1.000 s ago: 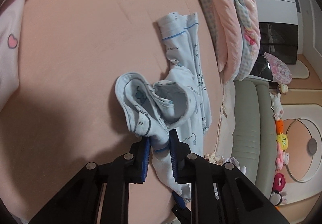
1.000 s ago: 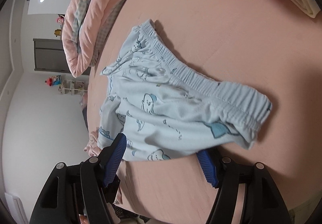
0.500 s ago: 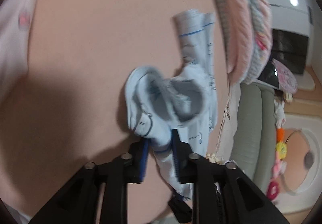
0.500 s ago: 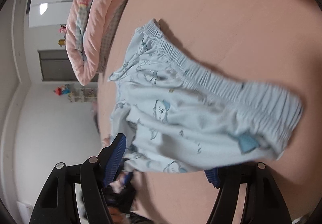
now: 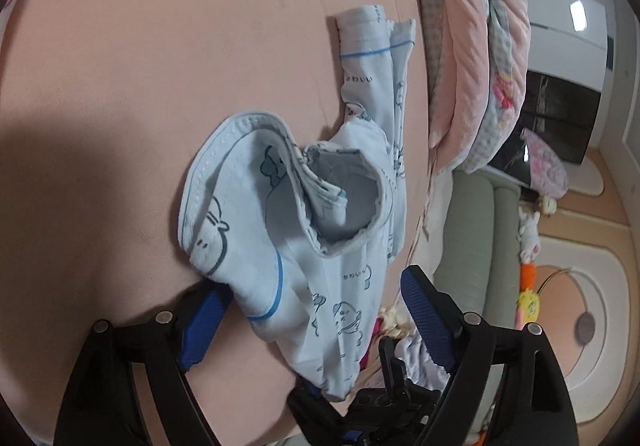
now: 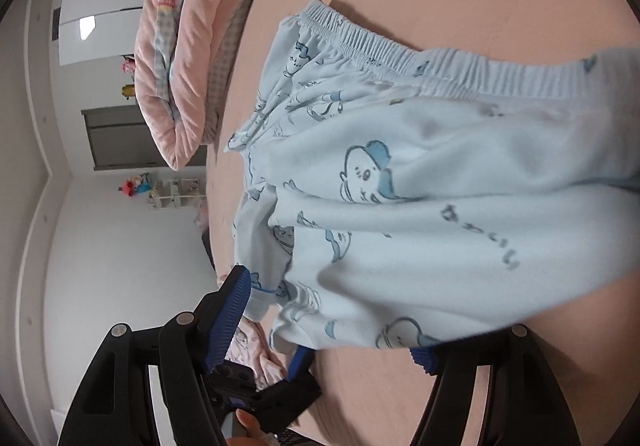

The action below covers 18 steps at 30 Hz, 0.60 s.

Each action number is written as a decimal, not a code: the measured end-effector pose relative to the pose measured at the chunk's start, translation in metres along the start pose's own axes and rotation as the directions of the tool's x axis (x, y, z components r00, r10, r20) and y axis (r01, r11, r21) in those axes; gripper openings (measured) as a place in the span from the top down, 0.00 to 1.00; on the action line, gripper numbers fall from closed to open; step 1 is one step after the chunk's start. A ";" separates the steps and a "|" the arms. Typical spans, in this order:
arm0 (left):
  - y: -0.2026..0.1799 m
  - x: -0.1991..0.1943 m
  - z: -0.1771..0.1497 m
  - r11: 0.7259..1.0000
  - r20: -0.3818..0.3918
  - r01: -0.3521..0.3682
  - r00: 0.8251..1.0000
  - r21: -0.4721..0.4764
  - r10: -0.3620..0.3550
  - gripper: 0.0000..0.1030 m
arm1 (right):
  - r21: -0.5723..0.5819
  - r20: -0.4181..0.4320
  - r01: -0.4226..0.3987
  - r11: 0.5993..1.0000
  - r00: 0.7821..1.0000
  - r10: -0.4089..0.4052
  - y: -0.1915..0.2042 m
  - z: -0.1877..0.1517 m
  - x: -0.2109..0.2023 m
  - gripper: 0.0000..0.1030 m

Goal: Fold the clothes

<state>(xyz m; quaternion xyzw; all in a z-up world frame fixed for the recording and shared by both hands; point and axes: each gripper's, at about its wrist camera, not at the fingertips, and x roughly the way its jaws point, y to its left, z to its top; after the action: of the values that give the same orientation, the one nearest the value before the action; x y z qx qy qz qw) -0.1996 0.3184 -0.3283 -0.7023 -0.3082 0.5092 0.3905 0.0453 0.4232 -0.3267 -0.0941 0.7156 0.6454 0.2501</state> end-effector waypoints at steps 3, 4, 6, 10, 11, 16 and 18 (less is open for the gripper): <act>0.002 0.002 0.002 0.999 0.016 0.039 0.999 -0.029 -0.038 0.18 | 0.002 0.006 -0.006 1.000 1.000 0.006 0.001 0.001 0.003 0.31; 0.002 0.002 0.002 0.999 0.023 0.028 0.999 -0.021 -0.027 0.19 | -0.002 0.008 -0.003 1.000 1.000 0.003 0.001 0.002 0.004 0.31; 0.001 0.003 0.001 1.000 0.036 -0.009 0.999 0.004 0.009 0.34 | -0.021 0.017 0.011 1.000 1.000 -0.010 0.003 0.001 0.005 0.32; 0.006 0.005 -0.002 0.995 0.059 -0.085 0.995 0.043 0.082 0.76 | -0.083 0.033 0.065 0.994 0.997 -0.062 0.003 -0.004 0.004 0.47; 0.006 0.004 -0.003 0.995 0.060 -0.085 0.995 0.044 0.082 0.76 | -0.100 0.039 0.089 0.991 0.996 -0.086 0.003 -0.005 0.004 0.52; 0.008 0.004 -0.005 0.992 0.068 -0.115 0.992 0.060 0.111 0.86 | -0.125 0.050 0.127 0.984 0.991 -0.121 -0.019 0.000 0.004 1.00; 0.004 0.005 -0.007 0.985 0.078 -0.146 0.987 0.093 0.139 0.88 | -0.117 0.030 0.122 0.986 0.992 -0.119 -0.020 0.003 0.004 1.00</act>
<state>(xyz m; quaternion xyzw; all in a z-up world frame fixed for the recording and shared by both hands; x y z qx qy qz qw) -0.1918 0.3187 -0.3327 -0.6839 -0.2455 0.5749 0.3760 0.0516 0.4234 -0.3460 -0.1444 0.6661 0.6714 0.2911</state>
